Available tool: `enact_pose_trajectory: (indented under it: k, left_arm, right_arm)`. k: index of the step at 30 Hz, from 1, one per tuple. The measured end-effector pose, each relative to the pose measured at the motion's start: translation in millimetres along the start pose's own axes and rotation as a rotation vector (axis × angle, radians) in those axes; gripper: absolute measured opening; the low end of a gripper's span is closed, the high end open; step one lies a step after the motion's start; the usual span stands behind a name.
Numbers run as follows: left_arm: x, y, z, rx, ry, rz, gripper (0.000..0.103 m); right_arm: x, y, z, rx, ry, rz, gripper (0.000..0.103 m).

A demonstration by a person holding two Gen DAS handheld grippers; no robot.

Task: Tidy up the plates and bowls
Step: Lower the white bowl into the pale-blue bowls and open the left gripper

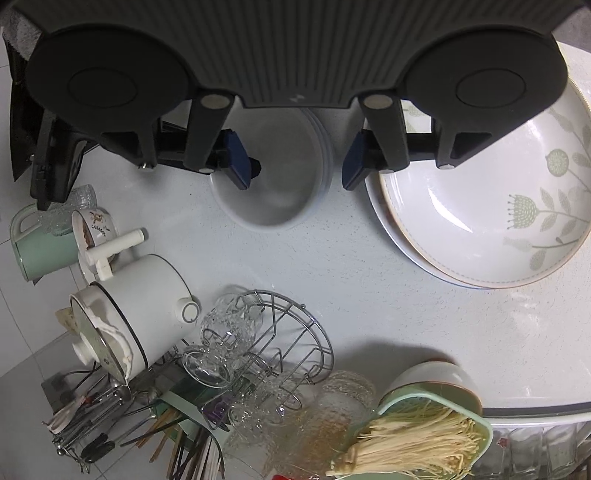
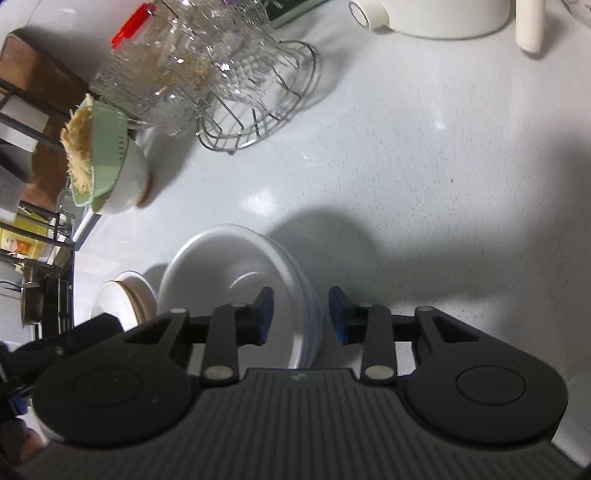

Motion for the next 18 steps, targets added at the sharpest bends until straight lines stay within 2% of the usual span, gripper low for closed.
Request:
enact_pose_trajectory:
  k: [3, 4, 10, 18]
  left_arm:
    - [-0.8, 1.9, -1.3, -0.003, 0.007, 0.003, 0.062]
    - [-1.2, 2.3, -1.7, -0.005, 0.012, 0.006, 0.062]
    - [-6.9, 2.7, -4.4, -0.023, 0.038, 0.034, 0.062]
    - [-36.9, -6.4, -20.5, -0.066, 0.032, 0.131, 0.066]
  right_arm:
    - [-4.8, -2.3, -0.6, -0.004, 0.023, 0.009, 0.034]
    - [-6.3, -3.0, -1.3, -0.015, 0.029, 0.012, 0.029]
    - [-5.8, -2.2, -1.1, -0.024, 0.029, 0.002, 0.02]
    - [10.3, -2.5, -21.2, -0.031, -0.056, -0.058, 0.015]
Point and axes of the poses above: each gripper's, at about its wrist camera, not at the fingertips, and x roughly against the way its jaws point, z to its left, y to its top, the point moved 6 cm from there along -x, roughly the way its jaws point, and after that the axes turned 9 degrees about -y, right-handed, at the moved point
